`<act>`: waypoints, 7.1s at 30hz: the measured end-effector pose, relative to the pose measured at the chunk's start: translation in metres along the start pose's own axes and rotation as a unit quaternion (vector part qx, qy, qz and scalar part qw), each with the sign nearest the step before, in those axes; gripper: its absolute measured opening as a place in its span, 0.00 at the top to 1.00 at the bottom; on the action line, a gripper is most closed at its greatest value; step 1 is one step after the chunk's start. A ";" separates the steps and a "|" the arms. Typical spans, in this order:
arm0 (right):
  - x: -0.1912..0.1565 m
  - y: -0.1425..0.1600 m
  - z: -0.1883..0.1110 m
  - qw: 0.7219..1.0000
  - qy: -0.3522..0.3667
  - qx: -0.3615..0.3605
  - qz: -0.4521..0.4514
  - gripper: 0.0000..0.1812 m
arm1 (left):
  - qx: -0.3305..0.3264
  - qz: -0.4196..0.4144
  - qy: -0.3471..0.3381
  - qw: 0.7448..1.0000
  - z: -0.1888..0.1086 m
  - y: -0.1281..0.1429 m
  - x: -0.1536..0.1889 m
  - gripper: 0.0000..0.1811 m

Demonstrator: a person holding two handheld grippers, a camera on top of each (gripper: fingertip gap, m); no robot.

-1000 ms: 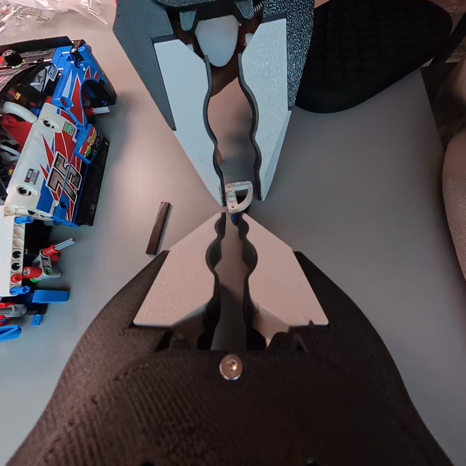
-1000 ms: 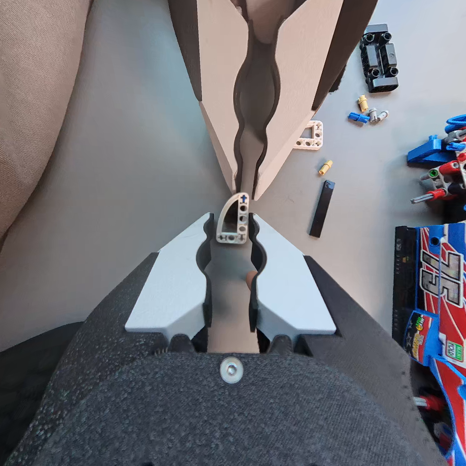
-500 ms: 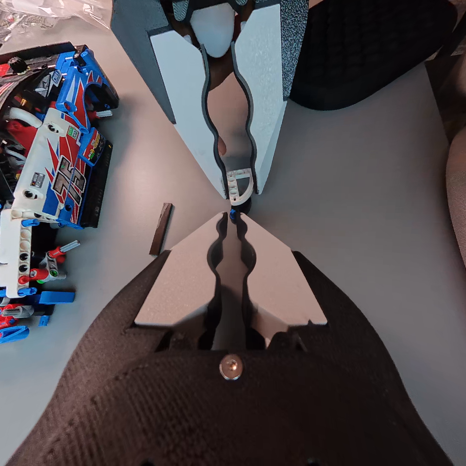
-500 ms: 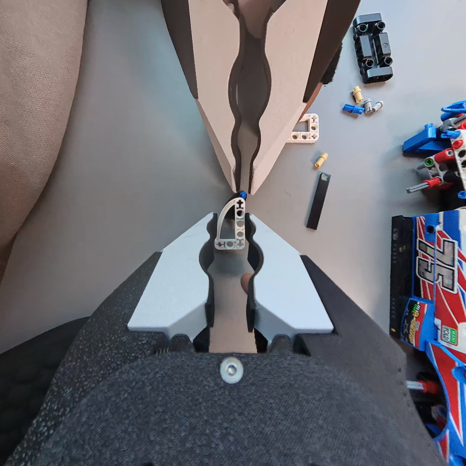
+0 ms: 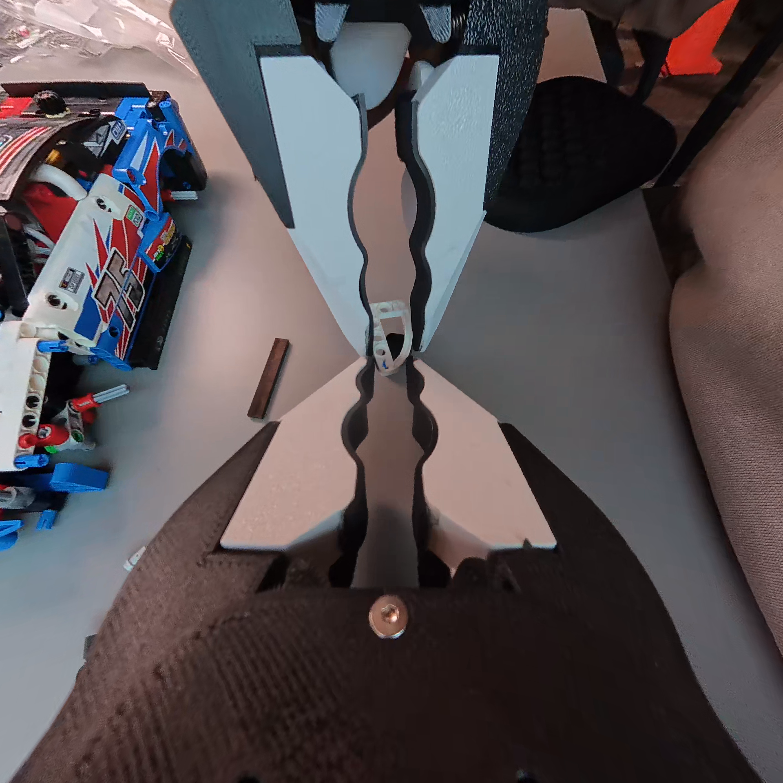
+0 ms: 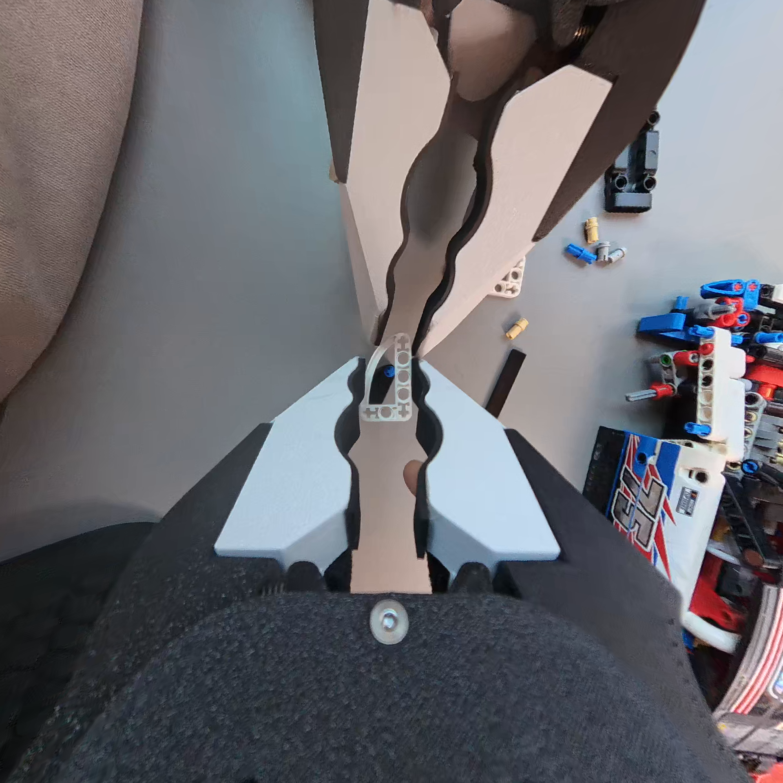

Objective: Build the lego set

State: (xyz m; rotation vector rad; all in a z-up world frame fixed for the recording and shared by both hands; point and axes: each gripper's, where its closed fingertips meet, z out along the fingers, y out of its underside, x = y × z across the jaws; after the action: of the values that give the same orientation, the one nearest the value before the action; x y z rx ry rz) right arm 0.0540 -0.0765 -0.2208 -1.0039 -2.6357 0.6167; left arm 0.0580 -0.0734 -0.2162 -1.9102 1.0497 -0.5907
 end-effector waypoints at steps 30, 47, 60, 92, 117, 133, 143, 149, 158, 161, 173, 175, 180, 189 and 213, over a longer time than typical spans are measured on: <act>-0.003 0.013 -0.003 0.987 0.034 0.141 0.067 0.88 | -0.032 0.030 -0.009 0.999 0.016 0.004 0.000 0.94; -0.005 0.018 0.002 0.985 0.018 0.136 0.105 0.89 | -0.056 0.040 0.007 0.998 0.018 0.006 0.000 0.95; -0.007 0.023 0.010 0.990 0.005 0.081 0.114 0.90 | -0.092 0.055 0.018 0.994 0.019 0.009 0.001 0.95; -0.008 0.015 0.008 0.994 0.026 0.049 0.096 0.91 | -0.064 0.030 0.020 0.997 0.014 0.008 0.003 0.97; -0.007 0.013 0.012 0.996 0.015 0.008 0.083 0.91 | -0.047 -0.010 0.030 0.998 0.013 0.006 0.006 1.00; -0.009 0.019 0.014 0.994 0.032 0.038 0.103 0.86 | -0.063 -0.020 0.026 0.997 0.007 0.015 0.000 0.89; -0.011 0.025 0.007 0.990 0.032 0.058 0.122 0.88 | -0.044 0.002 0.015 0.999 0.008 0.013 -0.002 0.85; -0.010 0.000 -0.013 0.988 0.081 0.107 0.077 0.89 | -0.017 0.012 0.022 1.000 0.005 0.003 0.004 0.84; -0.007 -0.020 -0.042 0.977 0.121 0.154 0.082 0.89 | 0.078 0.053 0.019 0.995 -0.010 -0.030 0.014 0.93; -0.008 -0.022 -0.042 0.977 0.127 0.153 0.076 0.89 | 0.100 0.043 0.029 0.994 -0.014 -0.037 0.016 0.91; 0.005 -0.038 -0.060 0.952 0.116 0.264 0.106 0.88 | 0.156 0.045 0.015 0.987 -0.028 -0.052 0.009 0.93; 0.008 -0.042 -0.063 0.943 0.115 0.292 0.112 0.88 | 0.172 0.037 0.016 0.984 -0.032 -0.055 0.007 0.93; 0.015 -0.045 -0.069 0.924 0.116 0.341 0.125 0.87 | 0.196 0.027 0.006 0.980 -0.037 -0.059 0.001 0.93; 0.011 -0.043 -0.071 0.906 0.079 0.390 0.147 0.87 | 0.211 0.015 0.018 0.977 -0.037 -0.061 0.004 0.93; 0.016 -0.028 -0.061 0.889 0.054 0.412 0.193 0.88 | 0.161 -0.020 -0.001 0.987 -0.024 -0.043 -0.007 0.94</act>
State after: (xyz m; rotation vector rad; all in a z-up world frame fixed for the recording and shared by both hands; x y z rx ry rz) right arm 0.0487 -0.0663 -0.1529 -1.1905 -1.7417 1.5351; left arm 0.0562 -0.0658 -0.1668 -1.6501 0.8568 -0.7351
